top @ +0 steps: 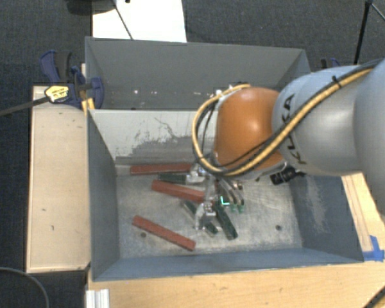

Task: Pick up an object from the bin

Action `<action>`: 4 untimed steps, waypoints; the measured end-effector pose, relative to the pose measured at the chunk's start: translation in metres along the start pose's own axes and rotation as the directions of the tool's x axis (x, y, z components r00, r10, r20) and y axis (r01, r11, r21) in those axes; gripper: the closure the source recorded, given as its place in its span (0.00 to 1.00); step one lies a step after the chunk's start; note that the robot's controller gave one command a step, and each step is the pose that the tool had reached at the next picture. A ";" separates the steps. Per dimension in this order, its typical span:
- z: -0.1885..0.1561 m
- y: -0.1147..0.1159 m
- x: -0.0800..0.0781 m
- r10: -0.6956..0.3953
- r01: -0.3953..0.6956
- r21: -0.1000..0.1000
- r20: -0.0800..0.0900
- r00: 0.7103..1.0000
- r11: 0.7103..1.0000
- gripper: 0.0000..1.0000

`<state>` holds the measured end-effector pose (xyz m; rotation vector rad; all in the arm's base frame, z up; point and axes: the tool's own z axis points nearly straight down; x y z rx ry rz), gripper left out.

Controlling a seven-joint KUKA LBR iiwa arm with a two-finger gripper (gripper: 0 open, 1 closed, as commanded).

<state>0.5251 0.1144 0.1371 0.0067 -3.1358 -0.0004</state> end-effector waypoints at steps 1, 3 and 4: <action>-0.004 0.000 -0.002 0.003 -0.003 -0.001 0.008 1.000 1.000 0.00; 0.062 -0.018 -0.008 0.133 -0.133 -0.005 0.016 0.991 0.991 1.00; -0.083 -0.091 -0.019 -0.435 0.435 0.007 0.013 0.900 0.901 1.00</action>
Offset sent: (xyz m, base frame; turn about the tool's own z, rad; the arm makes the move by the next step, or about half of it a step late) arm 0.0042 -0.0192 -0.0671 0.1294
